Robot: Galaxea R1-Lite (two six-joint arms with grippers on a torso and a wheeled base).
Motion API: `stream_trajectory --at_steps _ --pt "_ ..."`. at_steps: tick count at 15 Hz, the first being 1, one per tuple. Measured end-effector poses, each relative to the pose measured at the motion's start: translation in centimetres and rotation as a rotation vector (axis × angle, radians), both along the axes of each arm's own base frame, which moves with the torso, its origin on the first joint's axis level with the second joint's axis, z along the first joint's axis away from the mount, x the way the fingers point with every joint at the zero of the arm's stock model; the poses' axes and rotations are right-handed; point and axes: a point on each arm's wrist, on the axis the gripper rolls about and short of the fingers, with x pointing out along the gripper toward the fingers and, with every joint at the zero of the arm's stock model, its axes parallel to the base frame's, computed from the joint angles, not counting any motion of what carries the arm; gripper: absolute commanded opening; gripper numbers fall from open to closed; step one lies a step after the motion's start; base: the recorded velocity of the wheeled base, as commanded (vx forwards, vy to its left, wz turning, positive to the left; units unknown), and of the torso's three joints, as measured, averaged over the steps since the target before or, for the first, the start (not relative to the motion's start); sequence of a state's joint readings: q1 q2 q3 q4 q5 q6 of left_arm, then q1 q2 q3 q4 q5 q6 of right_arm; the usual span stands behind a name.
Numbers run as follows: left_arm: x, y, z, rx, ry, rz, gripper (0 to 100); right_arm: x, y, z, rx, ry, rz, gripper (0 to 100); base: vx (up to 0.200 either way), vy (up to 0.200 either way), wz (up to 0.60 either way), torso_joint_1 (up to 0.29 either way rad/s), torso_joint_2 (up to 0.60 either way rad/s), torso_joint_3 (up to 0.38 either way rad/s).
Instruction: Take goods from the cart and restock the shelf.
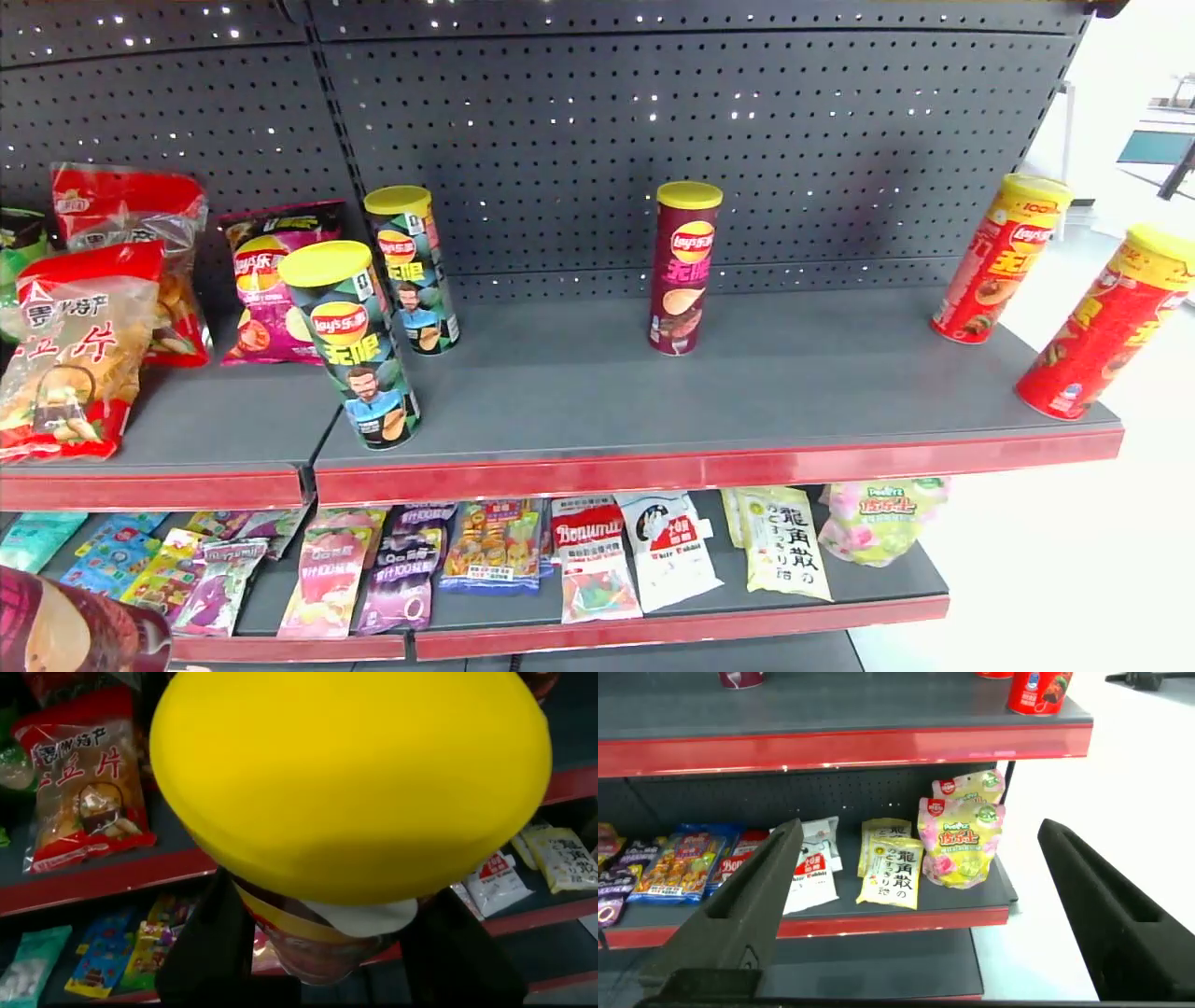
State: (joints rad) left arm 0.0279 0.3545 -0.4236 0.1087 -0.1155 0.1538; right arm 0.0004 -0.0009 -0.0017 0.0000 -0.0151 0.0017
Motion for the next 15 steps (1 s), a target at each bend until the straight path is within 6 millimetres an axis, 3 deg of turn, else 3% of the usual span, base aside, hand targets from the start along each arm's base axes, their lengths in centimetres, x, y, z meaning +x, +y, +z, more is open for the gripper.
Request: stream_trajectory --at_steps 5,15 --pt "-0.2 0.0 -0.1 0.004 -0.012 0.0 0 0.0 0.0 0.0 -0.001 0.0 0.0 100 0.16 0.0 0.0 -0.001 0.0 0.004" --pt "-1.6 -0.1 -0.5 0.001 -0.039 -0.044 0 0.0 0.0 0.0 -0.011 0.002 0.004 100 0.0 0.0 0.0 0.0 0.0 0.0"
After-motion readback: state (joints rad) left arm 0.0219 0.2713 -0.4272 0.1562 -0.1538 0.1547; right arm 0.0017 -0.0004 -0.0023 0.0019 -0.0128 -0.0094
